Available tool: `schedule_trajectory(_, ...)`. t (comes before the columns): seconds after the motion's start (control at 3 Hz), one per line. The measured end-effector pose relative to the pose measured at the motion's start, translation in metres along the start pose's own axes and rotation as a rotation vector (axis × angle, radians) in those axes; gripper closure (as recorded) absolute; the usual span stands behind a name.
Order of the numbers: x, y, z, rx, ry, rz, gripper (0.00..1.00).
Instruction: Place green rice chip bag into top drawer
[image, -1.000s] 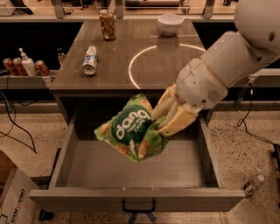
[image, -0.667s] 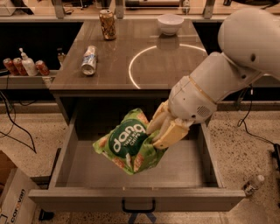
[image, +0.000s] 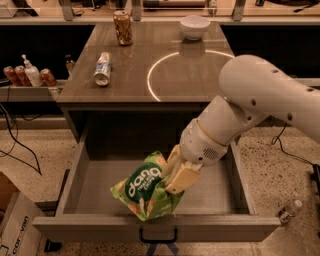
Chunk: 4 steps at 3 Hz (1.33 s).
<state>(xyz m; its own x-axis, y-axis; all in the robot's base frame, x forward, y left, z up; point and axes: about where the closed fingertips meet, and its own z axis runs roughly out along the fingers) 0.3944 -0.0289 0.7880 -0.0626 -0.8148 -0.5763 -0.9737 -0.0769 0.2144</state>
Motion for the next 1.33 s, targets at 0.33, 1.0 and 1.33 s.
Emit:
schedule_trajectory(0.33, 0.018, 0.002, 0.023, -0.016, 0.059, 0.071, 0.54)
schedule_trajectory(1.0, 0.047, -0.028, 0.027, 0.068, 0.054, 0.248, 0.07)
schedule_trajectory(1.33, 0.048, -0.029, 0.027, 0.071, 0.054, 0.252, 0.0)
